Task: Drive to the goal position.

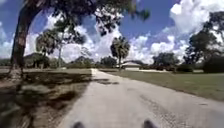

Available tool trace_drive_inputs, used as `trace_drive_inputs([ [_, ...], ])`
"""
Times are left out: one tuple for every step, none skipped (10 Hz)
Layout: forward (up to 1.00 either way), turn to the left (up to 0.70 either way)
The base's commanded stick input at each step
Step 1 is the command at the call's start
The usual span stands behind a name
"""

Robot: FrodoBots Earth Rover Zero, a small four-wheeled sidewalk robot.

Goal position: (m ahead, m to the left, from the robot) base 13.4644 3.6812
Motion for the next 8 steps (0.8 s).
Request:
trace_drive_inputs([
  [0.7,0.0],
  [0.7,0.0],
  [0.7,0.0],
  [0.7,0.03],
  [0.7,0.35],
  [0.7,0.35],
  [0.7,0.35],
  [0.7,0.35],
])
